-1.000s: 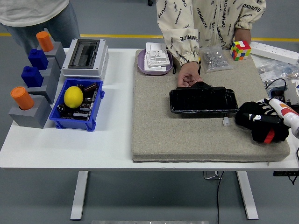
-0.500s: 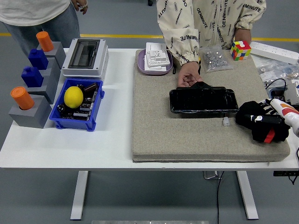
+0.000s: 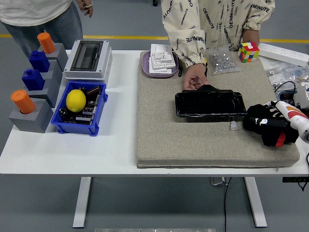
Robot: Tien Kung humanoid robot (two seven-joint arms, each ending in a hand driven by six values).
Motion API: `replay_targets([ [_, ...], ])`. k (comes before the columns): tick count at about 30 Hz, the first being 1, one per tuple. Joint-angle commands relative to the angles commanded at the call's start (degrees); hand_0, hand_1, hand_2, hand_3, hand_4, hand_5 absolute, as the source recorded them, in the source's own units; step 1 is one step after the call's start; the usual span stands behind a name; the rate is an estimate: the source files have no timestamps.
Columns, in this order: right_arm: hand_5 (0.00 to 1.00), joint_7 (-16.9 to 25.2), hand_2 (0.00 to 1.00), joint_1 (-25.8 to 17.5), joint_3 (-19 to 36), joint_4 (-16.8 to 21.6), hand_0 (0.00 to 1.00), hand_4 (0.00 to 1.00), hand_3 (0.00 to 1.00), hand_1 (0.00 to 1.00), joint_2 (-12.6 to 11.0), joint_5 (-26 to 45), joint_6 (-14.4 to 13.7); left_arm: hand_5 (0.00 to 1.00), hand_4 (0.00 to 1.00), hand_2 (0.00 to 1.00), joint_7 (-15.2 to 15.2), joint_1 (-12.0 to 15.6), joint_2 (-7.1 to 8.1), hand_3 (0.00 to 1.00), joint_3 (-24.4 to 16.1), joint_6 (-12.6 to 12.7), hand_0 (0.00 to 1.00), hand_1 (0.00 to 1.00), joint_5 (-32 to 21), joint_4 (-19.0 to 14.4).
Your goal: Pick the rag up,wipe the panel,place it on the desk
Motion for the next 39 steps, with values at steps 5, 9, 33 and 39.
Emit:
replay_targets([
  [5, 0.675, 0.01, 0.726, -0.60, 0.93, 0.82, 0.696, 0.998, 0.728, 0.646, 0.12, -0.22, -0.05, 0.468, 0.593, 0.733, 0.00, 0.01, 0.00, 0.564, 0.02, 0.00, 0.642, 0.692, -0.04, 0.00],
  [9, 0.663, 0.18, 0.727, -0.88, 0.99, 0.74, 0.696, 0.998, 0.729, 0.647, 0.03, -0.09, -0.09, 0.469, 0.593, 0.733, -0.03, -0.07, -0.11, 0.564, 0.23, -0.02, 0.642, 0.691, -0.23, 0.00],
  [33, 0.659, 0.66, 0.726, -0.54, -1.10, -1.37, 0.696, 0.998, 0.729, 0.647, 0.47, -0.94, -0.64, 0.468, 0.593, 0.732, 0.11, 0.00, -0.32, 0.564, 0.28, 0.05, 0.642, 0.691, -0.37, 0.00],
  [39, 0.651, 0.81, 0.723, -1.11, -1.22, -1.42, 0.680, 0.998, 0.725, 0.642, 0.81, -0.89, -0.97, 0.468, 0.593, 0.733, 0.02, 0.05, -0.26, 0.564, 0.62, 0.01, 0.642, 0.691, -0.55, 0.00],
])
